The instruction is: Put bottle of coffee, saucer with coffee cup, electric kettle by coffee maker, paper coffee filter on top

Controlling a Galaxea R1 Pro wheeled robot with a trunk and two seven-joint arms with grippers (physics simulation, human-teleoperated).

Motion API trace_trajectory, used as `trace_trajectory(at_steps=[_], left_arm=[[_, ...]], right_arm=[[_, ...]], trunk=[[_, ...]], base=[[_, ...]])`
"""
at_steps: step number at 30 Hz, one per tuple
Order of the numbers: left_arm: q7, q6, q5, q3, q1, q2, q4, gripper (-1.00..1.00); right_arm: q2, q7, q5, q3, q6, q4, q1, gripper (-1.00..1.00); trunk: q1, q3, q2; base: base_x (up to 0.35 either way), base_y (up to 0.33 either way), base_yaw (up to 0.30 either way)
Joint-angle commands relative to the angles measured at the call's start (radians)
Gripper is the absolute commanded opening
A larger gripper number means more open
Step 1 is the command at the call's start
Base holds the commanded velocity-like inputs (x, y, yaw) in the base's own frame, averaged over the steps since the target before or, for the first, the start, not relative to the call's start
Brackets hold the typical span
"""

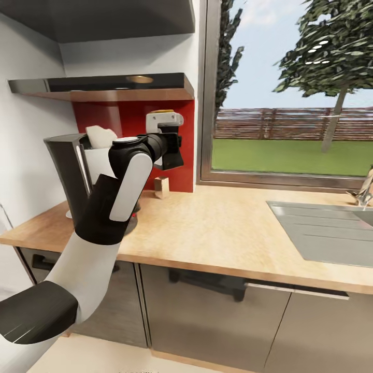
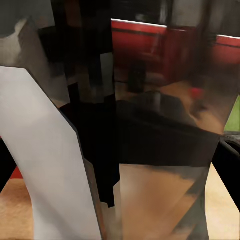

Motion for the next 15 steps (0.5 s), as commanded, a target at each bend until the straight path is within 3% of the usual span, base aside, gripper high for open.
trace_trajectory(at_steps=[1, 11, 15], left_arm=[[0.011, 0.002, 0.009, -0.001, -0.001, 0.000, 0.000, -1.00], [0.011, 0.002, 0.009, -0.001, -0.001, 0.000, 0.000, -1.00], [0.011, 0.002, 0.009, -0.001, -0.001, 0.000, 0.000, -1.00]], right_arm=[[-0.001, 0.002, -0.007, 0.007, -0.004, 0.001, 0.000, 1.00], [-0.001, 0.001, -0.007, 0.007, -0.005, 0.001, 0.000, 1.00], [-0.001, 0.001, -0.007, 0.007, -0.003, 0.001, 0.000, 1.00]], trunk=[[0.000, -0.001, -0.001], [0.000, -0.001, -0.001], [0.000, -0.001, -0.001]], base=[[0.000, -0.011, 0.246], [0.000, -0.004, 0.262], [0.043, -0.119, 0.138]])
